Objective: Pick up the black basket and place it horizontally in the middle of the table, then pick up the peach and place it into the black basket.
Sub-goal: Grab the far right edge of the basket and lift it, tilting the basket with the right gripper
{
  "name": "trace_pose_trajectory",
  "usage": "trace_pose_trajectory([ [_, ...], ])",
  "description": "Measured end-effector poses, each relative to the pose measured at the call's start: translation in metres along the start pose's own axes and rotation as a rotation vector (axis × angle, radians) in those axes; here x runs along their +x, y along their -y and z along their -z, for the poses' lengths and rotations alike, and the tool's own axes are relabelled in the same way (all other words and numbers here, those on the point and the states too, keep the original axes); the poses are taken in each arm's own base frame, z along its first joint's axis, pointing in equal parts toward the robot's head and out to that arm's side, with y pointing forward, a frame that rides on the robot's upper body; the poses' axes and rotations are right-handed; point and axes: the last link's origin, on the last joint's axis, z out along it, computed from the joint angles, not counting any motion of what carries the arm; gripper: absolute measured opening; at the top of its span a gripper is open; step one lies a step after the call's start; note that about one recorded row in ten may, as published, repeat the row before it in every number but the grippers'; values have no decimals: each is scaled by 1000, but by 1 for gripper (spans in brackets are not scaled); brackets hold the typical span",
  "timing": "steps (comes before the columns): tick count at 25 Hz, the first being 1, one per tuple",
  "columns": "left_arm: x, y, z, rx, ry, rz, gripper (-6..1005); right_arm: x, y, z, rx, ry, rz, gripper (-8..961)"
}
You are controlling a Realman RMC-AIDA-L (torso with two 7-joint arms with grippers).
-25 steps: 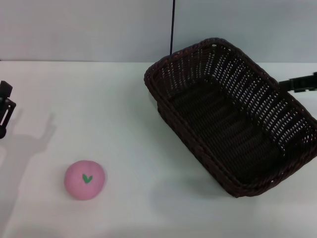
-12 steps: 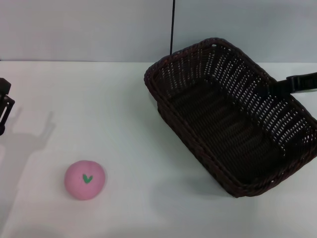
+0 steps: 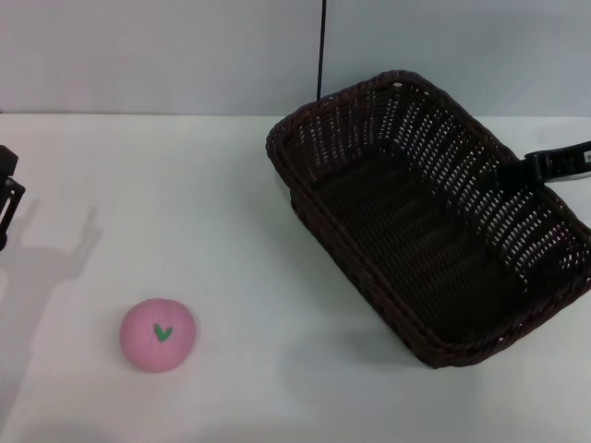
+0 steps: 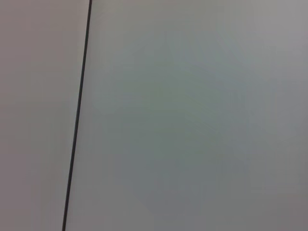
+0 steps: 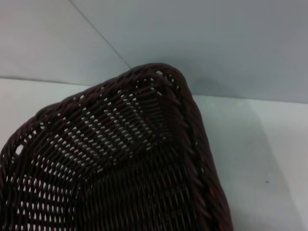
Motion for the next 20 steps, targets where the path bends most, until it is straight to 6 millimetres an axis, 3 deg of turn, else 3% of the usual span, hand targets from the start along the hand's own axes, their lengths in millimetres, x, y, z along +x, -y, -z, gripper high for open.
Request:
trace_pose_trajectory([
  [5, -1, 0, 0, 0, 6, 1, 805, 0, -1, -2, 3, -5, 6, 545],
  [11, -1, 0, 1, 3, 7, 7, 805, -5, -6, 7, 29, 23, 60, 301],
  [20, 0, -1, 3, 8, 5, 11, 804, -11, -43, 21, -2, -104, 348, 166],
])
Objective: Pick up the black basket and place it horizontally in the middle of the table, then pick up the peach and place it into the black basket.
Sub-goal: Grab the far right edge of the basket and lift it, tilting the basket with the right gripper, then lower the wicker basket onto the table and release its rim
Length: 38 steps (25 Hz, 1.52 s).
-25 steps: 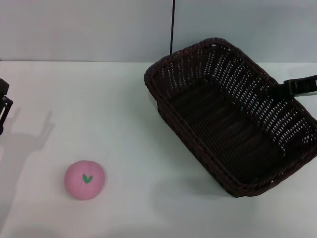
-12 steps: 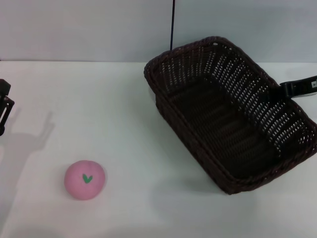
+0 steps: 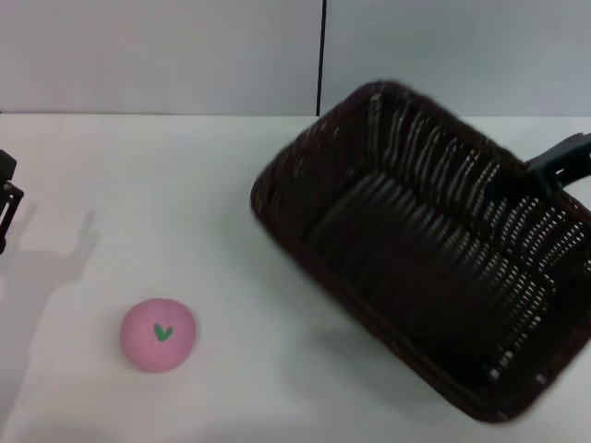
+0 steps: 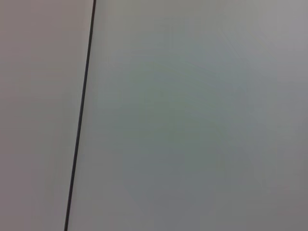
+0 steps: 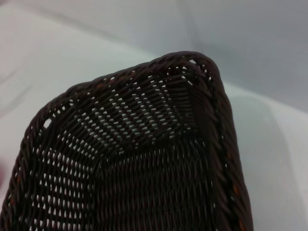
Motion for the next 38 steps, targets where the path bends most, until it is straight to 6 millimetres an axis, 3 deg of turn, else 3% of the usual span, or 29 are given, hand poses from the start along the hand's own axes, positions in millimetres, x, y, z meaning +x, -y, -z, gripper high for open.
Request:
trace_pose_trajectory([
  [9, 0, 0, 1, -3, 3, -3, 804, -10, -28, 9, -60, -117, 476, 157],
  [18, 0, -7, 0, -12, -7, 16, 804, -17, -49, -10, -149, -81, 851, 156],
  [26, 0, -10, -1, -13, -10, 27, 803, -20, -54, -18, -176, -36, 937, 157],
  [38, -1, -10, 0, -13, -6, 31, 803, -14, -51, -34, -189, 42, 884, 169],
])
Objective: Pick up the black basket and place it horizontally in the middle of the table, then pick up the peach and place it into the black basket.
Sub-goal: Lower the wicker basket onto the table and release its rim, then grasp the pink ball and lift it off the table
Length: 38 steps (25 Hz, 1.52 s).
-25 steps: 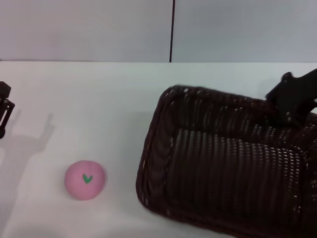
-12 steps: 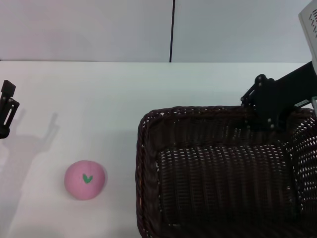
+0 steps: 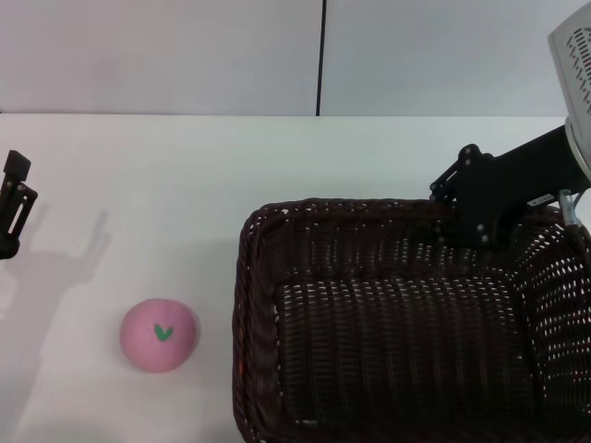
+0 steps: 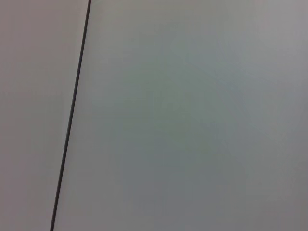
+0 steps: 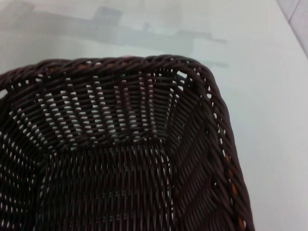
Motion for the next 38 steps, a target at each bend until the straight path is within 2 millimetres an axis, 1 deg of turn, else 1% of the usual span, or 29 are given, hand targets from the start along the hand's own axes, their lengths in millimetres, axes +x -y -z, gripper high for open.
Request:
trace_pose_trajectory([
  [9, 0, 1, 0, 1, 3, 3, 803, 6, -2, -1, 17, 9, -31, 218],
  [12, 0, 1, 1, 0, 5, 3, 803, 4, -4, 4, 28, 36, -36, 434],
  [16, -1, 2, 3, -48, 26, 27, 803, -4, -12, 28, 90, 133, -66, 492],
  [17, 0, 5, 4, -75, 34, 50, 802, -6, -16, 36, 109, 175, -82, 506],
  [19, 0, 5, 4, -75, 34, 50, 802, -8, -26, 52, 154, 270, -120, 506],
  [20, 6, 16, 6, -169, 63, 99, 802, -6, -34, 60, 178, 321, -147, 506],
  [21, 6, 16, 6, -169, 63, 99, 802, -6, -41, 68, 202, 384, -169, 506],
  [22, 9, 22, 6, -240, 96, 115, 802, -4, -47, 74, 228, 448, -191, 506],
  [23, 9, 22, 6, -240, 96, 115, 802, 0, -54, 80, 251, 504, -213, 506],
  [24, 14, 33, 5, -370, 190, 113, 802, 4, -61, 85, 276, 578, -240, 506],
  [27, 16, 40, 2, -446, 279, 104, 802, 19, -79, 95, 349, 790, -301, 506],
  [28, 15, 43, -1, -494, 347, 94, 802, 25, -85, 97, 376, 848, -318, 506],
  [31, 12, 43, -5, -543, 410, 75, 802, 47, -99, 96, 462, 963, -379, 506],
  [34, 5, 37, -7, -596, 472, 58, 802, 65, -109, 89, 526, 1054, -443, 506],
  [38, -1, 31, -7, -671, 541, 53, 803, 87, -119, 80, 607, 1121, -526, 506],
])
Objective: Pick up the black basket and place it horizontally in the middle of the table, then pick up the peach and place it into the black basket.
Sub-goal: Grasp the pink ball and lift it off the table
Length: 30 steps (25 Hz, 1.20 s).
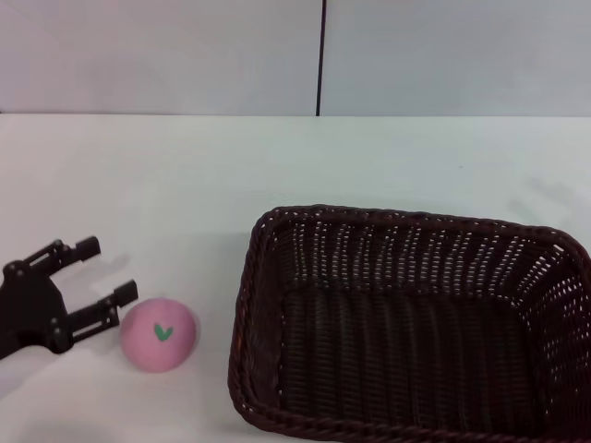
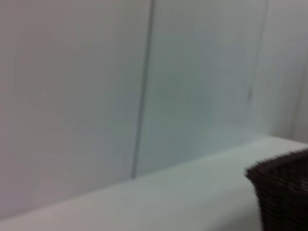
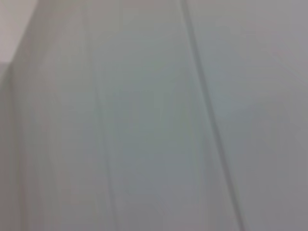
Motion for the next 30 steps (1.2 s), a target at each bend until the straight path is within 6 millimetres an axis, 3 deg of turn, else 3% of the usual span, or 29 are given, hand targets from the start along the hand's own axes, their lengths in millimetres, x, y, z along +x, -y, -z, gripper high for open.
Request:
trace_pose_trajectory([
  [9, -4, -12, 3, -132, 108, 63, 803, 12, 4, 9, 61, 16, -28, 506],
  [20, -29, -18, -12, -86, 141, -4, 726, 21, 5, 8, 73, 18, -66, 506],
  [30, -26, -17, -12, -84, 124, -24, 640, 31, 4, 14, 102, 15, -84, 506],
])
